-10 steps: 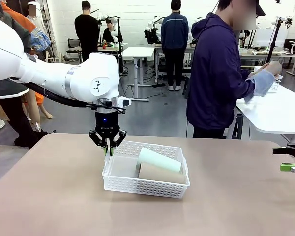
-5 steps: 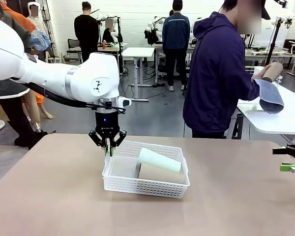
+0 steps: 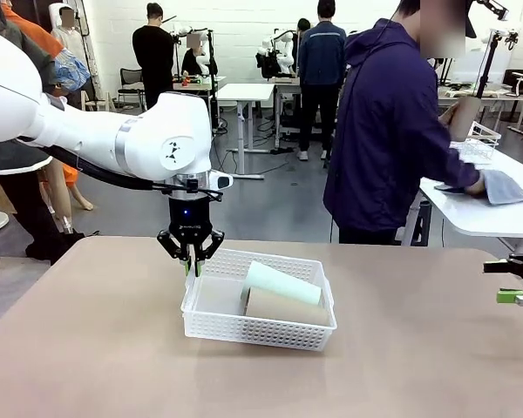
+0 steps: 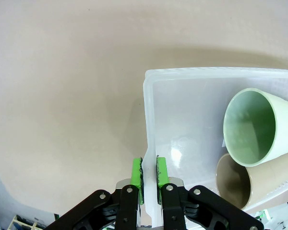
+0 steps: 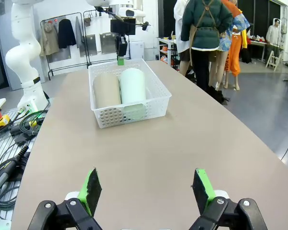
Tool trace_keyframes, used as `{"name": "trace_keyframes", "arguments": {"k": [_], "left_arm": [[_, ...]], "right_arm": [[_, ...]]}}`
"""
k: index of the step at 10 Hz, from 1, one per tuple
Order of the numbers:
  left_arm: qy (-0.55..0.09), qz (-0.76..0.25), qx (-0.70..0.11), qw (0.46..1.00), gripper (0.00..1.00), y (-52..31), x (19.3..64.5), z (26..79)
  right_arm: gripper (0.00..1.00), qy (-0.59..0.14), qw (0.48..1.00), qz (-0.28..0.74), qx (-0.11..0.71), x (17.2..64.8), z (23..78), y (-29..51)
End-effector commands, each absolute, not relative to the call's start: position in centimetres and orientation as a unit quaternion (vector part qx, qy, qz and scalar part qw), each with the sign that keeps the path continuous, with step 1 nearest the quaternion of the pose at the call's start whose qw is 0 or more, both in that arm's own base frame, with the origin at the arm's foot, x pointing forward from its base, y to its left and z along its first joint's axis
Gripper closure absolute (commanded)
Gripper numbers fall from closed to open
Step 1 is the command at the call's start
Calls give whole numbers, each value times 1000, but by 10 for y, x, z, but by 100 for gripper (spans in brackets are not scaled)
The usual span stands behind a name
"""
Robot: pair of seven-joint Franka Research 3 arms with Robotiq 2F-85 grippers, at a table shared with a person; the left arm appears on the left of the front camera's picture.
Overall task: Clean and organize the cups into the basket.
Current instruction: Pick up the Reusable plastic cup from the right side of the table and stack it inside the Organizing basket in the center of the table.
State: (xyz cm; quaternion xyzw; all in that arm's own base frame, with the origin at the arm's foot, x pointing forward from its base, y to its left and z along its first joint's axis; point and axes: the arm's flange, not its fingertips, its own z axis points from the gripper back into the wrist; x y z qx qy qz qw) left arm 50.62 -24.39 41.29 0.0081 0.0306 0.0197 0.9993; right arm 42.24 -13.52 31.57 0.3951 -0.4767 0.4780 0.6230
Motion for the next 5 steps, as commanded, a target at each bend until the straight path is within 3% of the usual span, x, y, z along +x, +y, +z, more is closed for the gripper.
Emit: {"name": "trace_keyframes", "arguments": {"k": [1,5], "left_arm": [[28,25,8,999,100,-245,505,413],[28,25,8,999,100,-245,505,413]], "right_arm": [[0,-474,625,480,393,424,315,-133],[0,-474,625,480,393,424,315,-133]]}}
